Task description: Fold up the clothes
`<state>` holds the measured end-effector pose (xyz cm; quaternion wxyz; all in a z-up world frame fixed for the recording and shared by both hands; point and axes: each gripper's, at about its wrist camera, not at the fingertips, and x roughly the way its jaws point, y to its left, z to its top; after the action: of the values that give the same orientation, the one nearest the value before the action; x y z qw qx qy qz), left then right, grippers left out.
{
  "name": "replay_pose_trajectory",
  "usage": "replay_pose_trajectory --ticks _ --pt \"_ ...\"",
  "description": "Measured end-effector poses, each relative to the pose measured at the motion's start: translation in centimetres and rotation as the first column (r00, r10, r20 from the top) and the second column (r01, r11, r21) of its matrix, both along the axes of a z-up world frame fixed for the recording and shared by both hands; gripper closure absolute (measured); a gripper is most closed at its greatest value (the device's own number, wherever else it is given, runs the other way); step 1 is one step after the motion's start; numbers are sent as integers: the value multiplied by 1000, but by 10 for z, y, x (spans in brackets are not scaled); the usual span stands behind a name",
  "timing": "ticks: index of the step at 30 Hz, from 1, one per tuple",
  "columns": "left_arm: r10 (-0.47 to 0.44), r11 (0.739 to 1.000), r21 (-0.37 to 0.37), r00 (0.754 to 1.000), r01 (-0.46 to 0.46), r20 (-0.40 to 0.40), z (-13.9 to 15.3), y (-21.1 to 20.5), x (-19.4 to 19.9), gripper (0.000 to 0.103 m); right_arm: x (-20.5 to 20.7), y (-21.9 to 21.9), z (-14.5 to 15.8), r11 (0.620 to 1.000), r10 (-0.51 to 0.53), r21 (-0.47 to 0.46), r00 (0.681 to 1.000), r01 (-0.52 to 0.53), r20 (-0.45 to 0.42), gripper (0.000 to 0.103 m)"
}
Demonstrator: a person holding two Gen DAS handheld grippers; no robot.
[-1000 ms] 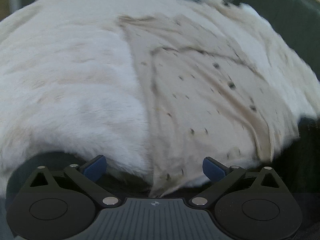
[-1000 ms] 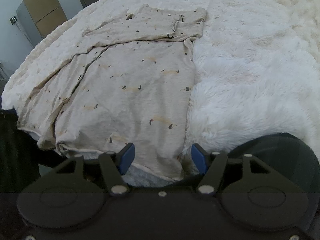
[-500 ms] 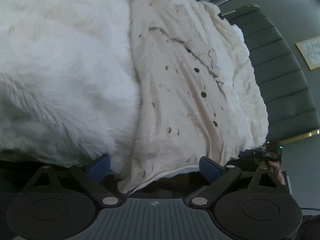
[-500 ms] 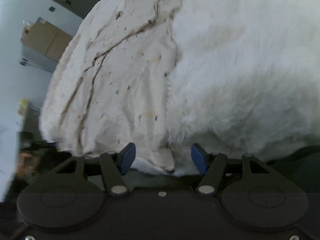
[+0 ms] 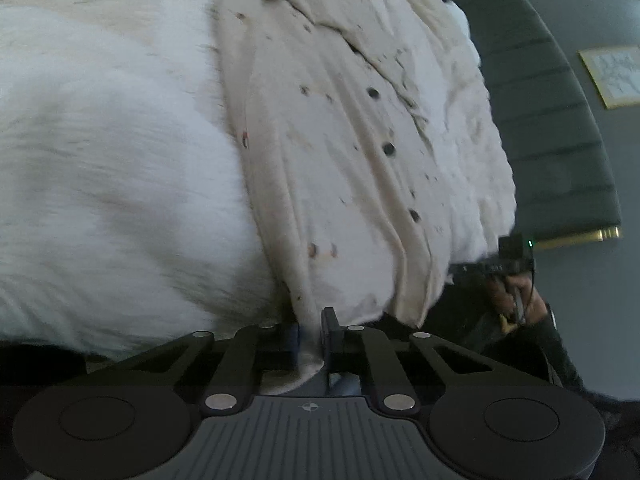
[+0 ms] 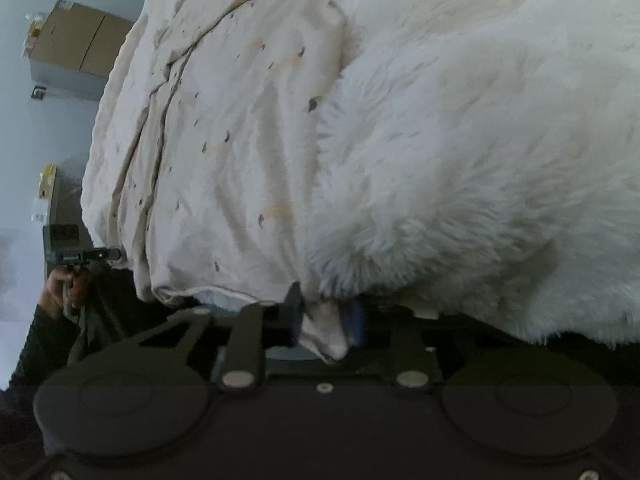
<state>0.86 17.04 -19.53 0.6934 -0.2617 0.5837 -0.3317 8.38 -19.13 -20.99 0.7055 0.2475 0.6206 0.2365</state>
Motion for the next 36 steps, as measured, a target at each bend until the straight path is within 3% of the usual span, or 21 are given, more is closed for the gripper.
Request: replay_pose_trajectory --ticks 4,9,13,14,15,16,17,24,27,30,36 --pt "22 998 65 1000 -22 -1 -4 -4 -3 93 -12 3 7 1000 17 13 1000 -17 8 99" --pt "23 999 43 1000 -22 -20 -11 -8 -3 60 -15 11 9 1000 -2 24 1000 2 6 95" --pt "40 997 62 999 -39 -17 -13 -17 0 55 -9 14 8 1000 -19 19 1000 18 10 98" --pt "37 997 63 999 -36 -12 -13 -19 0 56 -5 12 8 1000 -14 22 1000 14 18 100" --pt "32 997 65 999 -32 -6 -13 -20 0 67 -2 10 9 1000 -10 27 1000 9 28 102" --pt "31 997 64 1000 -31 -2 -11 -20 -1 80 -3 12 14 999 -6 37 999 4 43 103" --pt "35 998 57 999 -35 3 -8 -19 -1 101 -5 12 18 999 -3 49 998 0 58 103" --pt "72 994 -89 995 -66 72 16 -1 -5 101 -9 -4 56 976 -93 211 978 53 185 103" --pt "110 980 -178 990 -93 88 25 8 0 101 -2 -7 71 962 -132 264 965 70 227 103" --pt "162 947 -294 982 -127 96 33 19 14 101 12 -14 88 948 -155 311 951 67 267 103" --pt "262 877 -447 955 -176 138 50 34 66 101 55 -23 117 918 -224 388 915 82 335 103"
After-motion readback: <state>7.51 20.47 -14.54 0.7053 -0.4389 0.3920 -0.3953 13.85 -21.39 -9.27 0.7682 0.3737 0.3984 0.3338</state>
